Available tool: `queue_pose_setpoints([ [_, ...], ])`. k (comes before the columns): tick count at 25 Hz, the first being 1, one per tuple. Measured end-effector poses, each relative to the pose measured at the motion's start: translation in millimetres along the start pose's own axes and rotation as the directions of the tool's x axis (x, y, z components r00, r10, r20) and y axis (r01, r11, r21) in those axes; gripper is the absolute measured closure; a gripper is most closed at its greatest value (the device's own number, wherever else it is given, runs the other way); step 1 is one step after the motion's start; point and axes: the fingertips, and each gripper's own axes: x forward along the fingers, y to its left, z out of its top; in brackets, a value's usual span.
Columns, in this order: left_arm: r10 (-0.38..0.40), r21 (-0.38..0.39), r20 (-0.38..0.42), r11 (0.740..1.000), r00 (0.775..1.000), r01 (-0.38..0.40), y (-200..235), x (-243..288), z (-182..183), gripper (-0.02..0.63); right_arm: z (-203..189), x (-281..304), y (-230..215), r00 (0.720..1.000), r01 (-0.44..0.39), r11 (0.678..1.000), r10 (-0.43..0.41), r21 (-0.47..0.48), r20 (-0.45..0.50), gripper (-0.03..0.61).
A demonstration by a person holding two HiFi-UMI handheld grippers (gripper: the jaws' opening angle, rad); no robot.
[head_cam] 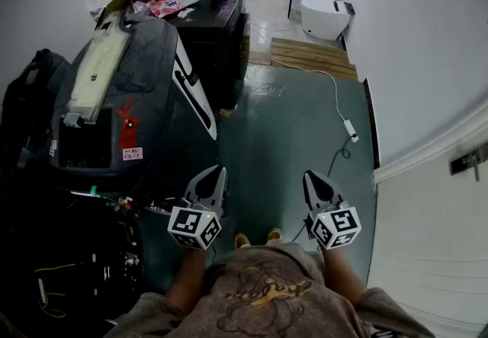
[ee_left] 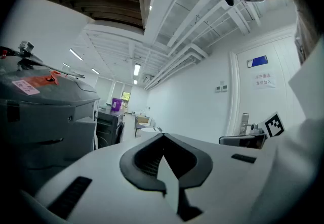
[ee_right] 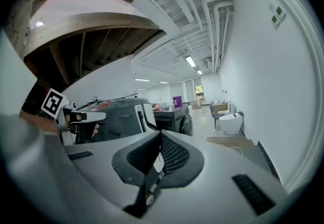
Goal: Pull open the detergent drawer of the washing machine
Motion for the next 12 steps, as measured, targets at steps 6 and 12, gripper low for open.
queue_pose_setpoints([
  [6, -0.014, 0.007, 0.004, 1.000, 1.000, 0.014, 6, 0, 3, 0.592, 0, 11, 9, 1.000, -0.005, 1.000, 0.005, 0.012, 0.007, 0.578],
  [12, -0.035, 0.024, -0.011, 0.999, 0.999, 0.035, 24, 3, -14, 0.592, -11, 25, 15, 1.000, 0.017, 0.998, -0.019, 0.056, 0.023, 0.577],
])
